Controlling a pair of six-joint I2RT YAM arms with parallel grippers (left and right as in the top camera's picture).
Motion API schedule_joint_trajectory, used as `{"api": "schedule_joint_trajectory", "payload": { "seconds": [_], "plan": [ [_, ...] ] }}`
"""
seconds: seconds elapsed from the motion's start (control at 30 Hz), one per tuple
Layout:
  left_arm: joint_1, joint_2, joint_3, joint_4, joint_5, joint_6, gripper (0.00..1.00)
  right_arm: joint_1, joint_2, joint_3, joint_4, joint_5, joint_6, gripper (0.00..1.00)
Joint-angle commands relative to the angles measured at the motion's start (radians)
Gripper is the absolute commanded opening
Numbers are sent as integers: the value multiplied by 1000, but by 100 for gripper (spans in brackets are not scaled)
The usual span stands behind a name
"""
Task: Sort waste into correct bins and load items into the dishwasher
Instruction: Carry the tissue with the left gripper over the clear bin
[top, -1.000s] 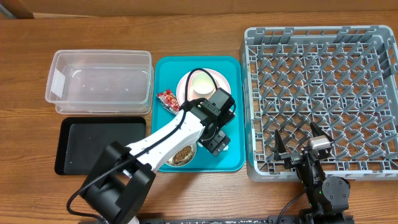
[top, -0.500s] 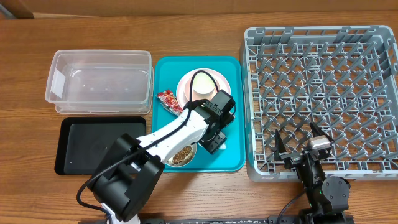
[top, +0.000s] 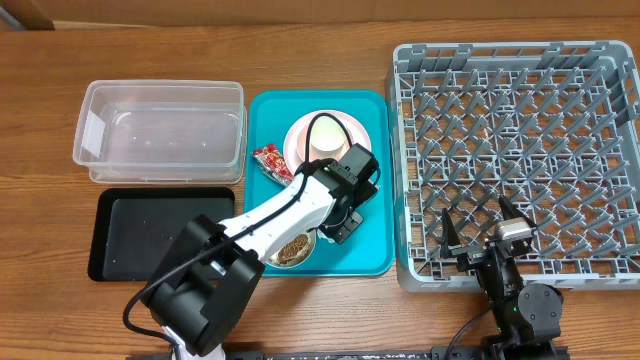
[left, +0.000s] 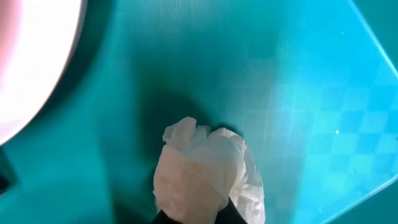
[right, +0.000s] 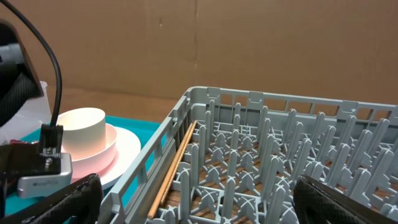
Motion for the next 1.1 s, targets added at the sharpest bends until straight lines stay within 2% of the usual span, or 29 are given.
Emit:
{"api": "schedule_joint_trajectory", "payload": {
  "seconds": [0.0, 0.17, 0.47, 0.67, 0.93, 1.07],
  "plan": [
    [5, 3, 89, -34, 3, 2, 4, 5, -12, -11, 7, 9, 0, 100],
    [5, -6, 231, -124, -34, -36, 4, 5, -12, -11, 7, 9, 0, 100],
    [23, -35, 442, -195, -236, -120, 4, 5, -12, -11, 7, 9, 0, 100],
    [84, -64, 542, -254, -256, -187, 4, 5, -12, -11, 7, 9, 0, 100],
    [330, -122, 545, -332, -253, -322, 4, 5, -12, -11, 7, 9, 0, 100],
    [469, -119, 532, -350, -225, -336, 4, 5, -12, -11, 7, 9, 0, 100]
  ]
}}
